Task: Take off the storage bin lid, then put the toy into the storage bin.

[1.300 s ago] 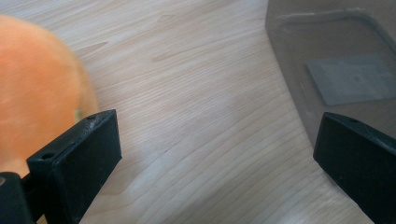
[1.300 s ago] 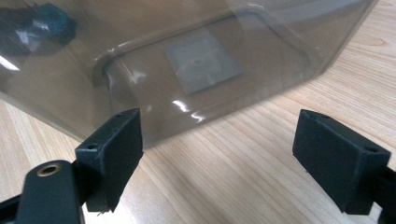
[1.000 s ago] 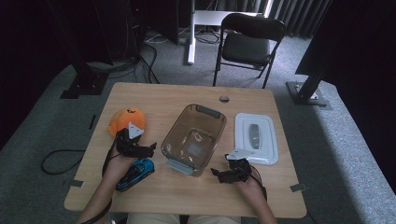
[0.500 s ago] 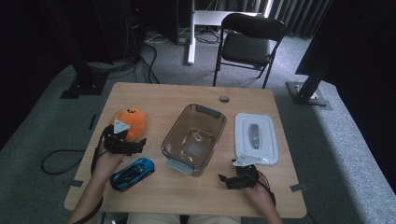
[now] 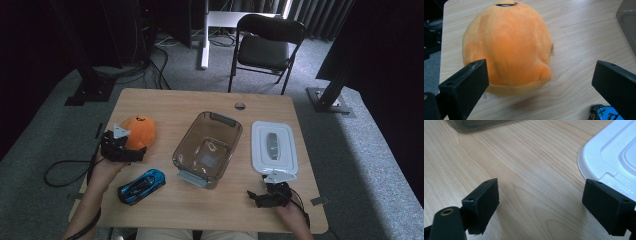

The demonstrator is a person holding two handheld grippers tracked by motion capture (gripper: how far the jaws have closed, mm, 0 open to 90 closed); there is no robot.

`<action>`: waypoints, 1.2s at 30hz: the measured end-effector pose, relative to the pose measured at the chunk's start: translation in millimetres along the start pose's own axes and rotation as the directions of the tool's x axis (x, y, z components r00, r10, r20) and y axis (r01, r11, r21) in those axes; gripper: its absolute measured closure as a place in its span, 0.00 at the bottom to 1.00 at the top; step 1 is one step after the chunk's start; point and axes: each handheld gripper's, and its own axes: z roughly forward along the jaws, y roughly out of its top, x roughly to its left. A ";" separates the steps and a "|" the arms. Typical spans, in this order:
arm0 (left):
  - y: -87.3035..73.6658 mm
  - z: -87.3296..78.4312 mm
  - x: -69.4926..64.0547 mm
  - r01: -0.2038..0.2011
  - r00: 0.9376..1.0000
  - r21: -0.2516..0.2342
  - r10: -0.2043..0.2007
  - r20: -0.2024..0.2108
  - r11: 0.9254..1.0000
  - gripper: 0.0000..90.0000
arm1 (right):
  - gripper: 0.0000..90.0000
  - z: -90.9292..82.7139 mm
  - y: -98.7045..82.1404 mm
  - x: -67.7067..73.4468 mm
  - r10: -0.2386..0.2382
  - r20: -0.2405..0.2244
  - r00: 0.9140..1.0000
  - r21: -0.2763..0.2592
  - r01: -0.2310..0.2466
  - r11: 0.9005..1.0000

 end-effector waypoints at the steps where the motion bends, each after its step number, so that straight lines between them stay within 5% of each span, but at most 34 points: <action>1: 0.8 -0.2 1.5 -0.006 1.000 -0.002 0.006 -0.007 1.000 0.02 | 0.15 0.4 0.2 0.4 -0.003 -0.001 1.000 0.004 0.003 1.000; 12: 13.4 7.6 24.6 0.042 0.999 -0.017 -0.042 -0.012 0.999 0.02 | 0.14 2.6 0.8 1.7 -0.019 -0.001 1.000 0.028 0.019 0.999; 22: 21.0 39.5 34.8 0.057 0.998 0.057 -0.056 -0.017 0.997 0.02 | 0.14 2.5 0.7 2.0 -0.016 0.001 1.000 0.028 0.016 0.999; 32: 5.5 66.5 39.6 0.062 0.998 0.157 -0.060 -0.016 0.986 0.02 | 0.14 2.5 0.7 1.8 -0.012 0.005 1.000 0.027 0.012 1.000; 36: 2.3 66.5 42.2 0.073 0.997 0.174 -0.073 -0.006 0.982 0.17 | 0.14 2.4 0.6 2.1 -0.009 0.008 1.000 0.028 0.009 1.000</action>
